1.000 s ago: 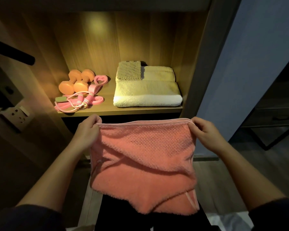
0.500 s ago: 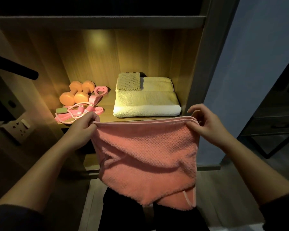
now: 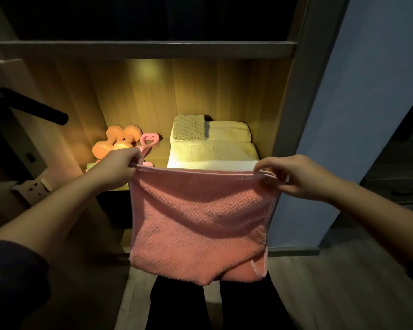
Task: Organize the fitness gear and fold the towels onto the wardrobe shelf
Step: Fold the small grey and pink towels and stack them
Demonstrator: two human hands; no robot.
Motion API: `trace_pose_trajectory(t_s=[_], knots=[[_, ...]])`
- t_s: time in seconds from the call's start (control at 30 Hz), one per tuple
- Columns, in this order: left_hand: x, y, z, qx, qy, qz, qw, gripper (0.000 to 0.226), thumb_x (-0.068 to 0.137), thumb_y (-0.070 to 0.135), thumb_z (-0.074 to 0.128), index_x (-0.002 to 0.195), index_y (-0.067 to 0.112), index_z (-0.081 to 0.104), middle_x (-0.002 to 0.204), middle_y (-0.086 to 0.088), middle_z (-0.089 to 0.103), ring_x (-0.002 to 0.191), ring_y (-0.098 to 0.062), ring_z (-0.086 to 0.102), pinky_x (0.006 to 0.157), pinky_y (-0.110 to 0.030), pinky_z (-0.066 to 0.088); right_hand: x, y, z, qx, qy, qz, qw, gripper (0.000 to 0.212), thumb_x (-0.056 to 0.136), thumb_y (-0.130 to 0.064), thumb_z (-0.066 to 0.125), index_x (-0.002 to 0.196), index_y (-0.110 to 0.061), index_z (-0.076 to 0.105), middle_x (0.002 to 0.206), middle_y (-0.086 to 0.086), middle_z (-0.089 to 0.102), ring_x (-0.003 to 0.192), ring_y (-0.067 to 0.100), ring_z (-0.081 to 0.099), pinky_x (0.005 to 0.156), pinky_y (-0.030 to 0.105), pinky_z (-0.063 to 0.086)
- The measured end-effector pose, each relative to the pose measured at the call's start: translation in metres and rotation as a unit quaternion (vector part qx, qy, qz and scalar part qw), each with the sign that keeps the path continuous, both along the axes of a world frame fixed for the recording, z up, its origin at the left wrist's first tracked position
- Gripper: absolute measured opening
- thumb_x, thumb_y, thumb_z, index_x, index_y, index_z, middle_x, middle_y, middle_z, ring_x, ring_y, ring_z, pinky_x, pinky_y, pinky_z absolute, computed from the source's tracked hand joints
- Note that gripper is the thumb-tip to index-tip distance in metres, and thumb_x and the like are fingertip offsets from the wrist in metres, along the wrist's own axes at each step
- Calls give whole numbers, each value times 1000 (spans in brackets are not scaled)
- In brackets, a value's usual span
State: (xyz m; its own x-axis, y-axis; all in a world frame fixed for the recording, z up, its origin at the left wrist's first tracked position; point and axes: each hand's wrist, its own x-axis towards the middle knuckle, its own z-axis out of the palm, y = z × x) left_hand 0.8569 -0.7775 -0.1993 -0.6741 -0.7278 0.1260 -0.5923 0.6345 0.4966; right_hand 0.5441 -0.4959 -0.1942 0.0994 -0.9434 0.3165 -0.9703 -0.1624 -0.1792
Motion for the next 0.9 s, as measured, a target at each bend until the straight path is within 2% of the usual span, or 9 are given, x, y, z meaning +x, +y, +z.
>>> trace_pose_trajectory(t_s=[0.07, 0.17, 0.3, 0.37, 0.47, 0.6, 0.67, 0.77, 0.9], knots=[[1, -2, 2, -13, -7, -6, 1000, 25, 82, -3, 55, 77, 21, 57, 80, -2, 60, 76, -23, 55, 62, -36, 42, 1, -2, 3, 4, 23, 21, 1000, 31, 89, -25, 65, 119, -31, 61, 93, -26, 59, 72, -13, 51, 64, 11, 39], [4, -4, 3, -38, -8, -21, 999, 30, 82, -7, 54, 76, 22, 54, 79, 0, 58, 75, -20, 53, 61, -34, 39, -2, -6, 4, 44, 7, 8, 999, 31, 90, -28, 60, 121, -29, 62, 101, -15, 66, 78, -9, 56, 66, 9, 43], [5, -2, 8, -59, -4, -24, 998, 33, 84, -8, 54, 76, 25, 54, 79, 3, 58, 73, -15, 52, 60, -32, 39, -8, -12, 2, 84, 12, -15, 996, 16, 92, -31, 63, 107, -26, 65, 92, -14, 66, 80, -1, 61, 71, 24, 53], [7, -1, 11, -58, -1, -20, 998, 33, 84, -8, 55, 77, 24, 55, 81, 3, 59, 75, -16, 54, 61, -32, 41, -9, -14, 1, 77, -13, -25, 997, 12, 92, -35, 62, 99, -26, 65, 84, -15, 64, 77, -1, 61, 65, 20, 50], [8, 1, 17, -46, -1, -22, 999, 29, 84, -9, 57, 80, 20, 58, 83, 0, 62, 80, -17, 56, 65, -31, 44, -11, -16, -1, 28, -92, -48, 994, 9, 92, -32, 64, 93, -24, 67, 83, -13, 67, 78, 2, 64, 65, 19, 52], [6, 2, 27, -23, 0, -24, 999, 20, 86, -4, 59, 84, 16, 61, 86, -3, 63, 82, -21, 59, 70, -34, 47, -12, -21, 0, -98, -184, -84, 974, 14, 92, -23, 63, 77, -22, 65, 72, -5, 65, 68, 12, 62, 59, 21, 48], [4, 1, 32, -17, -14, -18, 1000, 16, 87, 1, 63, 84, 17, 61, 86, -3, 64, 83, -23, 60, 70, -35, 47, -12, -26, 2, -141, -215, -101, 961, 11, 91, -19, 65, 80, -21, 63, 74, -7, 63, 68, 11, 60, 59, 16, 45], [0, -1, 37, -25, -28, 10, 999, 11, 87, 6, 67, 90, 16, 64, 89, -2, 65, 85, -22, 61, 79, -42, 53, -17, -30, 9, -137, -230, -130, 955, 12, 90, -18, 67, 99, -24, 63, 86, -13, 64, 78, 0, 61, 68, 8, 45], [-5, -1, 39, -27, -38, 43, 998, 8, 86, 14, 70, 81, 18, 66, 86, -4, 66, 81, -21, 61, 73, -39, 52, -23, -38, 10, -61, -187, -195, 961, 5, 92, -19, 66, 93, -24, 66, 85, -12, 65, 83, 4, 61, 67, 15, 43]])
